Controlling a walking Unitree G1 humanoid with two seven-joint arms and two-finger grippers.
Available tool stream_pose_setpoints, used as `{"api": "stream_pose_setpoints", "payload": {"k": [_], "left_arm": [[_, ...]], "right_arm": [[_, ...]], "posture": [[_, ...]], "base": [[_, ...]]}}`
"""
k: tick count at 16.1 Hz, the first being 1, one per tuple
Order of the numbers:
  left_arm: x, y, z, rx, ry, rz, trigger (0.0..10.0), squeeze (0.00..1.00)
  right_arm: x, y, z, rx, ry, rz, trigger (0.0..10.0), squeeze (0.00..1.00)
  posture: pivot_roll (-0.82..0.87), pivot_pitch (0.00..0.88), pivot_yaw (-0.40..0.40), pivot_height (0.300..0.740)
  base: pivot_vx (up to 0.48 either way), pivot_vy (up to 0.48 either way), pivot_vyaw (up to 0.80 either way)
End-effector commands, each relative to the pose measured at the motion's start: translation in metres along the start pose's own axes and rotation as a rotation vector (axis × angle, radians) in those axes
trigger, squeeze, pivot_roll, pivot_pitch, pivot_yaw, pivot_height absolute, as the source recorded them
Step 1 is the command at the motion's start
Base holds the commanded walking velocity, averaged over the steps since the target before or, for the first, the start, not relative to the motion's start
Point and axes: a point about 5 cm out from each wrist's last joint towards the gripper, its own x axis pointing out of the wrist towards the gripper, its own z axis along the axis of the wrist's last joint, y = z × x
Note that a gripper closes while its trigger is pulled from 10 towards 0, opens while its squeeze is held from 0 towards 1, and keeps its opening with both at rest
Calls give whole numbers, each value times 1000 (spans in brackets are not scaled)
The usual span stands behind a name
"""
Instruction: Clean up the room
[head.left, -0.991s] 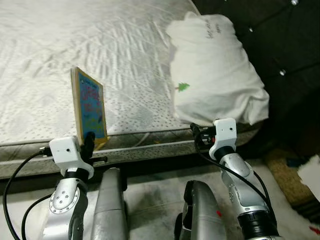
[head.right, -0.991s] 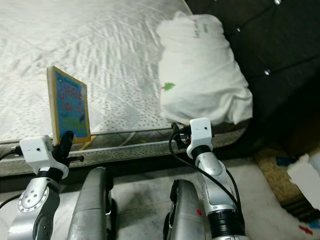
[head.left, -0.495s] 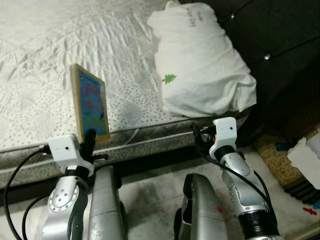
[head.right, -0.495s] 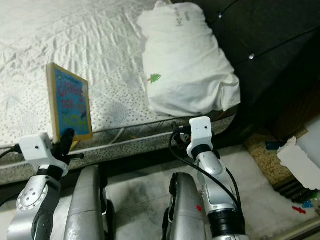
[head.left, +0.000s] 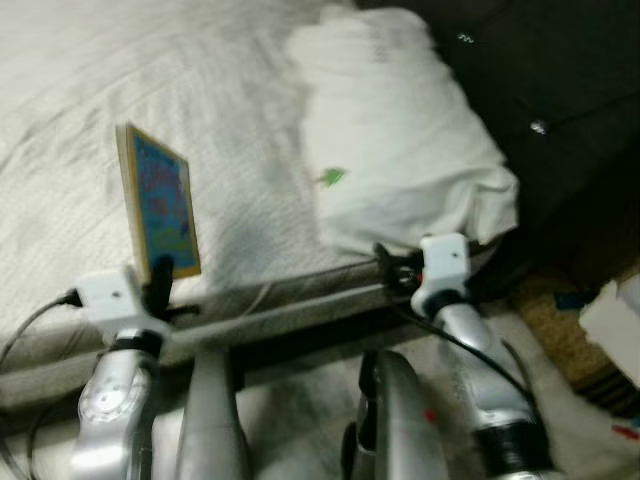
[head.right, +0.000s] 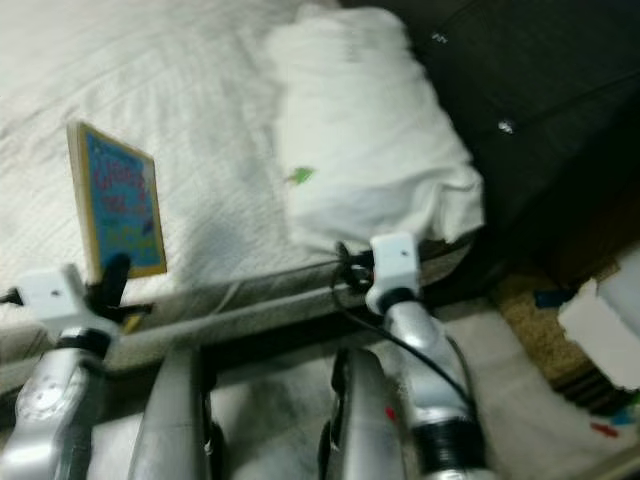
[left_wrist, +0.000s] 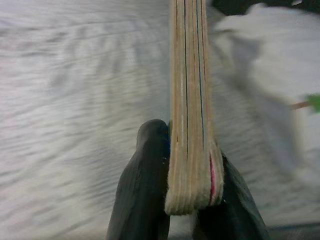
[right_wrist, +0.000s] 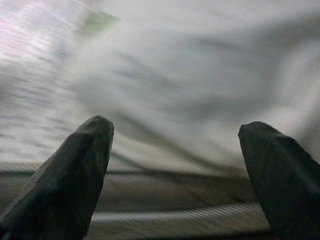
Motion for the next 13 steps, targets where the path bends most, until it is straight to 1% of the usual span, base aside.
{"api": "stream_pose_setpoints", "payload": {"k": [1,4,6,7,8,9,10,11,12,13], "left_arm": [[1,-2,4,7,-23,-22,10000,0],[10,1,2,8,6,11,10000,0],[13,-4,-9,-40,86,30,10000,0],[13,-6,-14,-82,112,50,10000,0],[14,-17,-26,-207,200,39,10000,0],[15,-23,-30,-266,230,25,10000,0],[18,-27,-36,-293,275,25,10000,0],[25,-32,-38,-382,303,27,10000,0],[29,-35,-39,-423,321,24,10000,0],[33,-37,-38,-487,329,28,10000,0]], "right_arm": [[0,-1,0,4,2,-8,10000,0],[0,-2,0,7,3,-10,10000,0],[0,-2,-1,7,6,-9,10000,0],[0,-2,-1,7,6,-8,10000,0],[1,-3,-1,7,7,-6,10000,0],[1,-3,-1,7,8,-6,10000,0],[1,-3,-1,6,8,-5,10000,0],[2,-2,-1,5,7,-4,10000,0],[2,-2,-1,5,7,-5,10000,0],[2,-3,-1,4,7,-7,10000,0]], "posture": [[27,167,-49,530],[24,166,-49,530],[26,165,-53,530],[26,165,-53,530],[25,164,-57,530],[25,164,-57,530],[24,164,-58,530],[17,161,-58,530],[17,161,-58,530],[17,161,-58,530]], "base": [[292,0,0],[0,0,0],[0,0,0],[0,0,0],[0,0,0],[0,0,0],[0,0,0],[0,0,0],[0,0,0],[0,0,0]]}}
